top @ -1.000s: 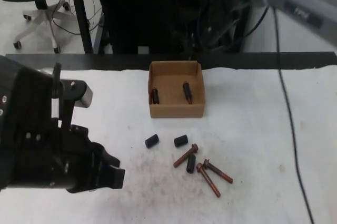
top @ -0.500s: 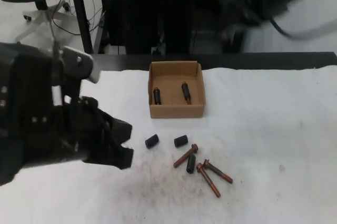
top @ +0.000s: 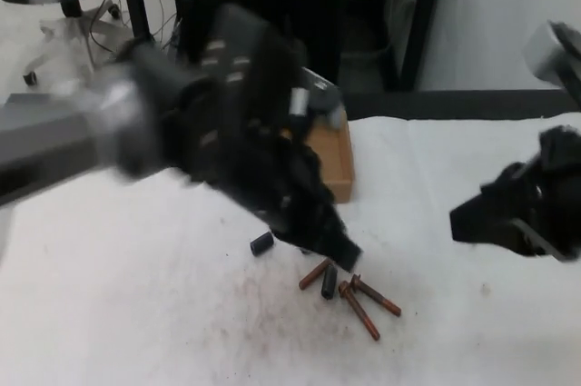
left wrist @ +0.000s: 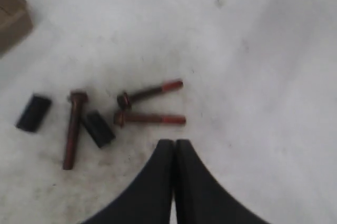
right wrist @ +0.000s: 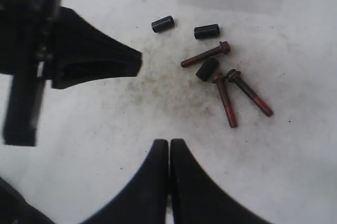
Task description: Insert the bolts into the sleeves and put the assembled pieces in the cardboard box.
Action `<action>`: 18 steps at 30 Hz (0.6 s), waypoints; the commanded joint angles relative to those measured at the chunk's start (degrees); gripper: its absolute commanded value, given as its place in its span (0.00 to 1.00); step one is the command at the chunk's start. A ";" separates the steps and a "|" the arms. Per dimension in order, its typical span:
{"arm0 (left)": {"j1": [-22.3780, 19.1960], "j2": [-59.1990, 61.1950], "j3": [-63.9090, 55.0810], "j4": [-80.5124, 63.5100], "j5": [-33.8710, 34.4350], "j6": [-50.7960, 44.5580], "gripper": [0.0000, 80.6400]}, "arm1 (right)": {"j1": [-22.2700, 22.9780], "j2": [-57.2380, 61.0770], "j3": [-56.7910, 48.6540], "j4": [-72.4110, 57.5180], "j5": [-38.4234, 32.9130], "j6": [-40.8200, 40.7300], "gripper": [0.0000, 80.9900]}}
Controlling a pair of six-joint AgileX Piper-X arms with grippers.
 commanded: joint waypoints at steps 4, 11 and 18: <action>-0.79 8.06 -8.37 10.43 0.59 0.93 0.01 | -0.95 -3.05 0.41 1.02 3.17 -1.17 0.01; -0.79 12.03 -10.35 9.66 -11.01 10.04 0.01 | -5.39 -5.76 0.41 4.42 3.29 -4.11 0.01; -0.79 13.82 -10.35 5.67 -17.11 12.43 0.21 | -8.11 -7.81 0.41 4.41 1.64 -4.93 0.01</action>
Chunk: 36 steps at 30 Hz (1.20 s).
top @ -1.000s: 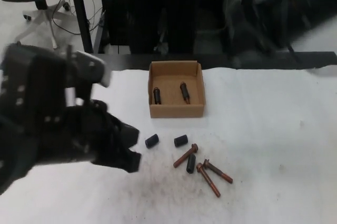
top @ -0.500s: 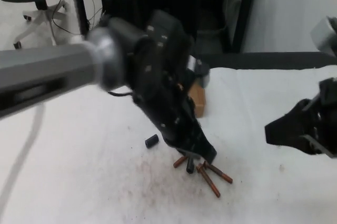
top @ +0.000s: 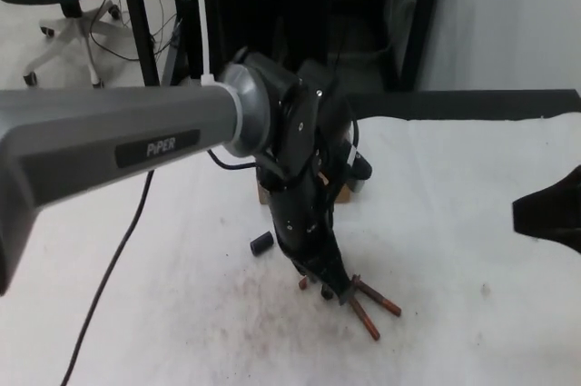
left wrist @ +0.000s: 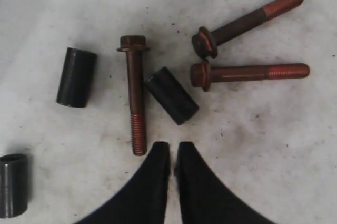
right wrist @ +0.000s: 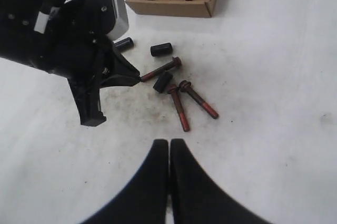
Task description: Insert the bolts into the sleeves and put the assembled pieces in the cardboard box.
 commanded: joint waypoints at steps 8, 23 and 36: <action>-0.29 2.40 -0.71 -5.14 -3.57 0.83 0.49 | -0.34 -0.69 0.08 0.54 -1.74 -1.42 0.01; -0.29 4.71 -0.71 -9.75 -15.62 3.41 0.49 | -0.34 -0.69 0.08 0.54 -2.21 -2.74 0.01; -0.29 4.71 -0.60 -10.80 -12.83 3.41 0.48 | -0.34 -0.69 0.08 0.54 -2.33 -2.73 0.01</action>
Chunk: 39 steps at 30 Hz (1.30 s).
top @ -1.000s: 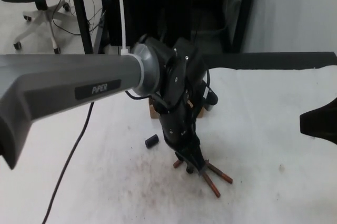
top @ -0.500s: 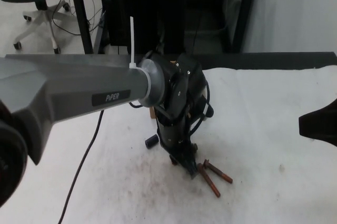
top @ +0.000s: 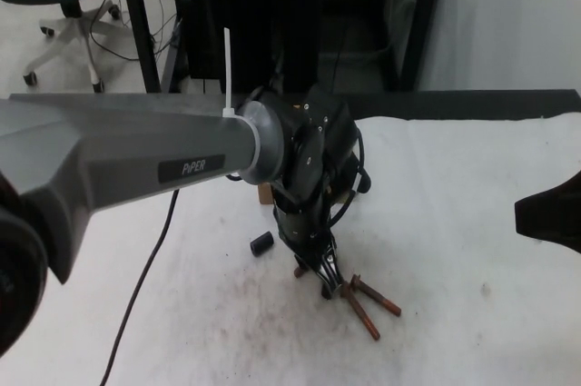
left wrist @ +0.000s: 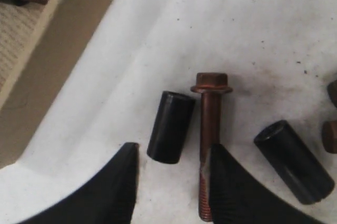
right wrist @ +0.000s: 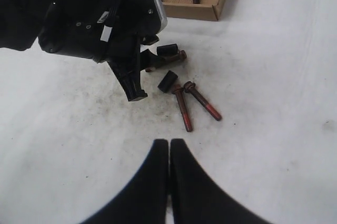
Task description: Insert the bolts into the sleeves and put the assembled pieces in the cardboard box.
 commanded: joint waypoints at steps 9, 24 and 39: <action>-0.29 0.79 -0.60 1.29 3.64 0.10 0.00 | -0.21 -0.49 0.08 0.13 -1.02 -0.32 0.01; -0.18 0.79 -0.60 2.97 21.48 -7.52 0.12 | -0.21 -0.49 0.08 0.13 -1.01 -1.62 0.01; -0.18 0.66 -1.33 5.23 11.71 -1.79 0.19 | -0.10 -0.49 0.08 0.13 -1.01 -2.28 0.01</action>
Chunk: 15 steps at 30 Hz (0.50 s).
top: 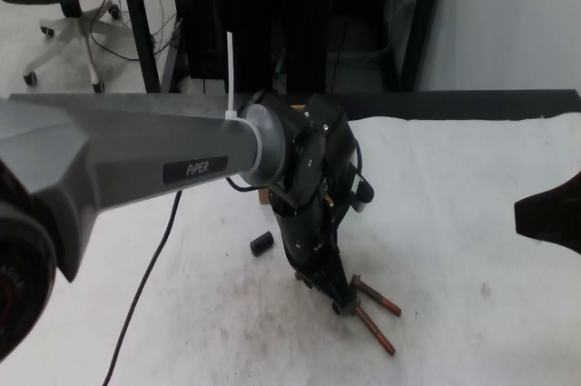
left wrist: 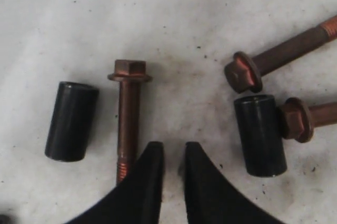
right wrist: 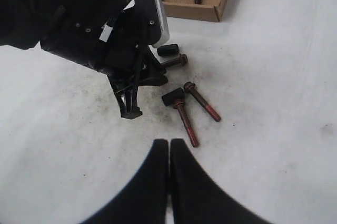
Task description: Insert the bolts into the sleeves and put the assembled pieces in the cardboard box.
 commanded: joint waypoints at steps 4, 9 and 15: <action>-0.09 -0.16 -1.40 0.76 -1.09 0.70 0.19 | -0.10 -0.49 0.08 0.13 -0.89 -1.34 0.01; -0.09 -0.16 -3.98 2.25 -0.15 0.70 0.19 | -0.10 -0.49 0.08 0.13 -0.89 -1.34 0.01; -0.01 -0.16 -5.29 2.46 0.31 0.70 0.19 | -0.10 -0.33 0.08 0.13 -0.89 -1.33 0.01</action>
